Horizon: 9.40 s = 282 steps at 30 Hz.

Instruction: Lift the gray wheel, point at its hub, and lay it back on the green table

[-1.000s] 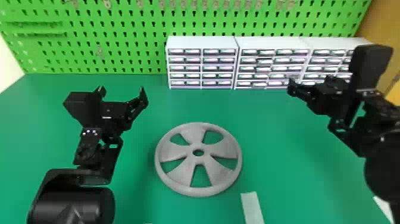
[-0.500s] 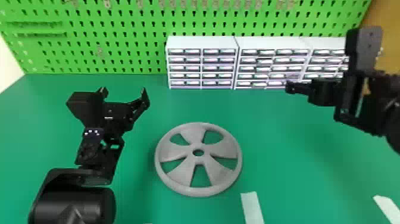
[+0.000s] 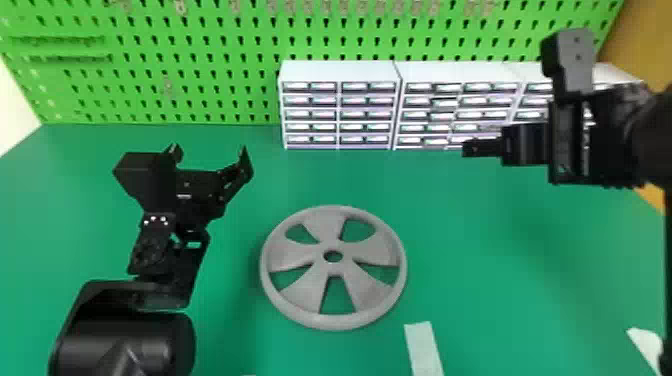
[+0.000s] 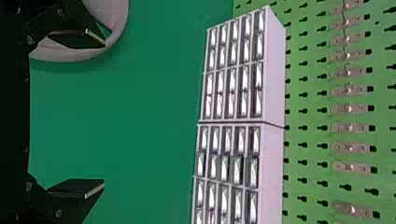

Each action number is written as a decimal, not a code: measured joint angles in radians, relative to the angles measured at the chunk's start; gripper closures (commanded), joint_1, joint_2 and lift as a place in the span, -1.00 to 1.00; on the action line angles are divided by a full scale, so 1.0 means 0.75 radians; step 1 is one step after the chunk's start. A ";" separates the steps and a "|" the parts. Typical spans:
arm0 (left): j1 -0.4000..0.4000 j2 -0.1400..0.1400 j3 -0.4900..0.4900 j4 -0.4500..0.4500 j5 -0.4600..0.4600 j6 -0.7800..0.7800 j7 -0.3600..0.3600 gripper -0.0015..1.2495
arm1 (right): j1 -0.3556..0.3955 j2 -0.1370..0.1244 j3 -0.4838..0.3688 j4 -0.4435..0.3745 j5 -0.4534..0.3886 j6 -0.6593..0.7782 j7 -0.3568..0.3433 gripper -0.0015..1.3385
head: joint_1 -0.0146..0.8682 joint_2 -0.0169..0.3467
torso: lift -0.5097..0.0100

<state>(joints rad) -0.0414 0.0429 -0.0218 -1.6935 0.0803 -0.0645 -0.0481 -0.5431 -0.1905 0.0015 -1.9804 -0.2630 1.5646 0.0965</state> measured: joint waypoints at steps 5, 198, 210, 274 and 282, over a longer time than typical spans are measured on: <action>0.001 0.000 0.000 -0.002 0.000 0.000 0.000 -0.84 | -0.074 0.003 0.052 0.078 -0.023 0.007 0.000 -0.65 | 0.60 -0.65 | 0.60; 0.028 0.012 -0.053 -0.004 0.015 0.055 0.013 -0.84 | 0.387 0.147 0.063 0.458 0.115 -1.642 -0.002 0.77 | 0.60 -0.65 | 0.60; 0.029 0.010 -0.060 -0.004 0.027 0.055 0.025 -0.84 | 0.499 0.144 0.092 0.462 0.168 -2.058 -0.005 0.77 | 0.60 -0.65 | 0.60; 0.261 0.156 -0.230 -0.469 0.186 0.235 -0.240 -0.82 | 0.447 0.116 0.060 0.638 0.228 -2.334 -0.124 0.77 | 0.60 -0.65 | 0.60; 0.274 0.184 -0.226 -0.523 0.160 0.247 -0.243 -0.81 | 0.435 0.115 0.067 0.649 0.236 -2.334 -0.140 0.77 | 0.60 -0.65 | 0.60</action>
<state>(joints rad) 0.1644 0.1806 -0.1914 -2.0856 0.2000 0.1206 -0.2301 -0.2171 -0.1043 0.0517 -1.4934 -0.0861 -0.1856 -0.0081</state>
